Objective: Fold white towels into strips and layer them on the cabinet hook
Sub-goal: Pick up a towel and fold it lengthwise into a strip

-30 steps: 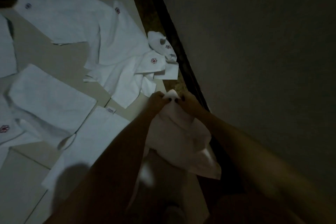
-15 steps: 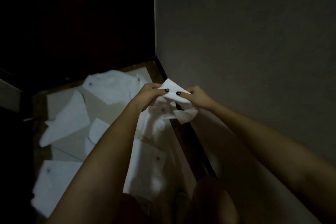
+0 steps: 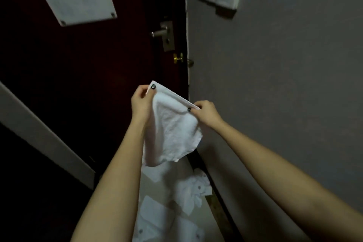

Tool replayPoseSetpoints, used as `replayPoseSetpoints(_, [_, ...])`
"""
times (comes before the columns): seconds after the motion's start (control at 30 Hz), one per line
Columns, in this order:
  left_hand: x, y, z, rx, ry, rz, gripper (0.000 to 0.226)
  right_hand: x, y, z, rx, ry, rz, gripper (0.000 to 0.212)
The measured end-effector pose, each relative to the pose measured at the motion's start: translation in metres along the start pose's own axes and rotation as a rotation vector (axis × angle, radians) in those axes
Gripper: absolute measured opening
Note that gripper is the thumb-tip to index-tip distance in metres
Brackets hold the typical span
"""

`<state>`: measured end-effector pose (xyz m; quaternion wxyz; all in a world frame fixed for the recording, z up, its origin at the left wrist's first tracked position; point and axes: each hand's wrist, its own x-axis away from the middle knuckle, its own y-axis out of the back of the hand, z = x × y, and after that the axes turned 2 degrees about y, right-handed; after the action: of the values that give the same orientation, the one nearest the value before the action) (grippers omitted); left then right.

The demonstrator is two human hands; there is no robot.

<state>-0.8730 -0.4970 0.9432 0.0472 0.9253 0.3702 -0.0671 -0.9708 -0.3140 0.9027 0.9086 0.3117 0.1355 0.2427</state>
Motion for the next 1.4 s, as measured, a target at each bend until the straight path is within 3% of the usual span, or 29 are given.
replayPoseSetpoints(0.03, [0.002,0.013,-0.014,-0.009,-0.042,-0.042,0.013,0.001,0.004,0.012,-0.014,-0.009,-0.040,0.013])
replayPoseSetpoints(0.17, [0.005,0.070,-0.049,-0.004,-0.141,-0.237,0.014,0.003,0.001,0.041,-0.007,0.009,-0.102,0.011])
replayPoseSetpoints(0.4, [0.062,0.171,-0.060,-0.075,-0.174,-0.514,0.010,0.020,-0.018,0.099,-0.163,0.248,0.043,0.046])
replayPoseSetpoints(0.5, [0.105,0.199,-0.059,-0.109,-0.110,-0.560,0.008,0.037,-0.031,0.131,-0.364,0.304,0.098,0.026])
replayPoseSetpoints(0.6, [0.158,0.219,-0.053,-0.144,-0.072,-0.695,0.015,0.061,-0.048,0.152,-0.520,0.311,0.147,0.020])
replayPoseSetpoints(0.67, [0.196,0.228,-0.049,-0.131,-0.065,-0.812,0.014,0.084,-0.058,0.163,-0.647,0.276,0.288,0.007])
replayPoseSetpoints(0.73, [0.233,0.229,-0.048,-0.117,-0.072,-0.917,0.014,0.110,-0.070,0.174,-0.723,0.282,0.509,0.019])
replayPoseSetpoints(0.8, [0.266,0.224,-0.048,-0.110,-0.068,-0.985,0.014,0.137,-0.080,0.185,-0.726,0.328,0.726,0.017])
replayPoseSetpoints(0.93, [0.332,0.203,-0.052,-0.098,-0.030,-1.067,0.012,0.192,-0.090,0.196,-0.613,0.392,1.174,0.031])
replayPoseSetpoints(1.13, [0.414,0.170,-0.069,-0.085,-0.046,-1.134,0.016,0.269,-0.086,0.206,-0.523,0.580,1.263,0.016])
replayPoseSetpoints(1.23, [0.452,0.158,-0.081,-0.078,-0.095,-1.174,0.018,0.308,-0.080,0.215,-0.611,0.629,1.298,0.003])
replayPoseSetpoints(1.4, [0.519,0.150,-0.107,-0.048,-0.154,-1.223,0.019,0.371,-0.068,0.231,-0.632,0.791,1.241,0.014])
